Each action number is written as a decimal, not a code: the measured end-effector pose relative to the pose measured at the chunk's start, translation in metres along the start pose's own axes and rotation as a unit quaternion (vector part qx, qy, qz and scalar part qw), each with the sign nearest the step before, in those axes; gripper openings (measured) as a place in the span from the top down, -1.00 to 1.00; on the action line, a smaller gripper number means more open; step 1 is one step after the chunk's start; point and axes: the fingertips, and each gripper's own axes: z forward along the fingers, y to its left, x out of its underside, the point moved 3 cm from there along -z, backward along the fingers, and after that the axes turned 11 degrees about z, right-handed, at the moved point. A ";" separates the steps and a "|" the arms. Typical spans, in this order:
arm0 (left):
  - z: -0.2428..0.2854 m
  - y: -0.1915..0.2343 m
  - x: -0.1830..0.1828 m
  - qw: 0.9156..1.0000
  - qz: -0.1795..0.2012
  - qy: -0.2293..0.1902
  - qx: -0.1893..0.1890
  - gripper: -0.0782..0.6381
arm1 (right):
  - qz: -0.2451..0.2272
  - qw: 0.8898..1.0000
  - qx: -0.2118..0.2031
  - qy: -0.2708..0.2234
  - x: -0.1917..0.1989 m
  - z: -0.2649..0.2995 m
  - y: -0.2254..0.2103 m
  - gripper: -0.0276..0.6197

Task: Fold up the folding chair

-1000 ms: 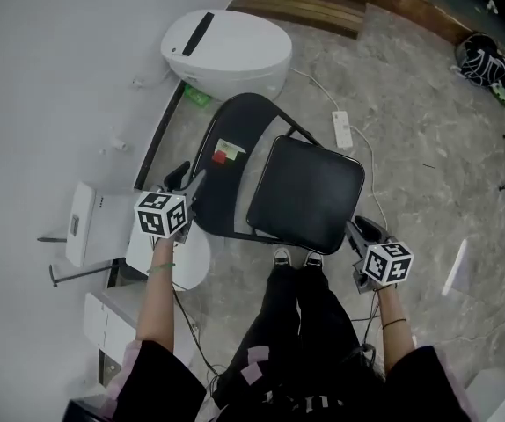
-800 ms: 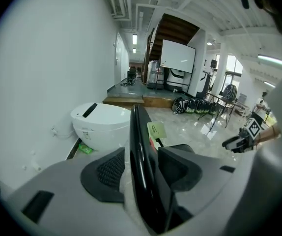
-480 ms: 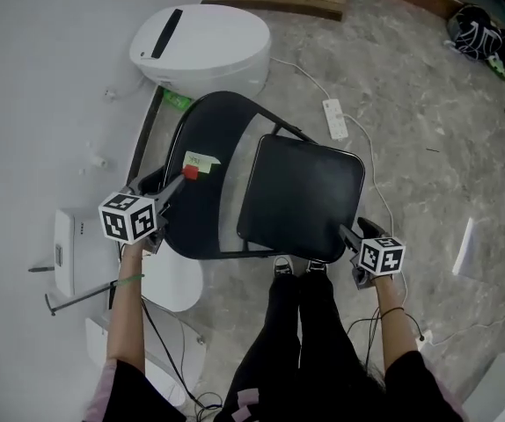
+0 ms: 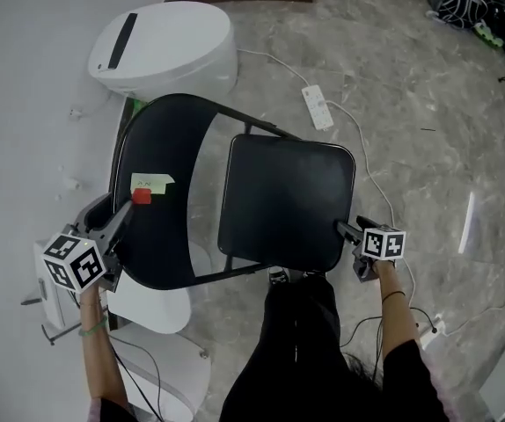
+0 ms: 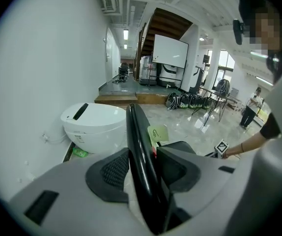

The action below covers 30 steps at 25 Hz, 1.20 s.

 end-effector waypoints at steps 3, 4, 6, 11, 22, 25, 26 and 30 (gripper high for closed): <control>0.001 0.000 0.000 1.000 -0.002 -0.014 0.002 0.29 | -0.006 1.000 -0.022 0.014 0.000 0.013 -0.011 -0.09; 0.002 -0.001 -0.001 1.000 -0.001 -0.013 0.000 0.29 | -0.016 0.999 -0.022 0.020 -0.001 0.017 -0.015 -0.09; 0.005 -0.001 -0.002 1.000 0.006 -0.003 -0.010 0.29 | -0.021 0.999 -0.029 0.028 -0.004 0.027 -0.021 -0.09; 0.006 -0.002 -0.002 1.000 -0.013 0.003 -0.019 0.29 | 0.025 0.992 -0.107 0.068 0.001 0.049 -0.018 -0.09; 0.011 -0.002 -0.003 0.999 -0.046 -0.003 -0.007 0.30 | 0.094 0.975 -0.186 0.072 -0.001 0.066 -0.011 -0.09; 0.006 0.001 -0.003 0.992 -0.111 -0.040 0.033 0.36 | 0.099 0.980 -0.156 0.072 0.004 0.063 -0.007 -0.09; 0.003 0.000 -0.006 0.988 -0.136 -0.055 0.051 0.39 | 0.099 0.981 -0.151 0.070 0.004 0.058 -0.003 -0.09; -0.010 -0.010 -0.028 0.988 -0.130 -0.060 0.063 0.40 | 0.091 0.984 -0.143 0.053 -0.006 0.033 0.019 -0.09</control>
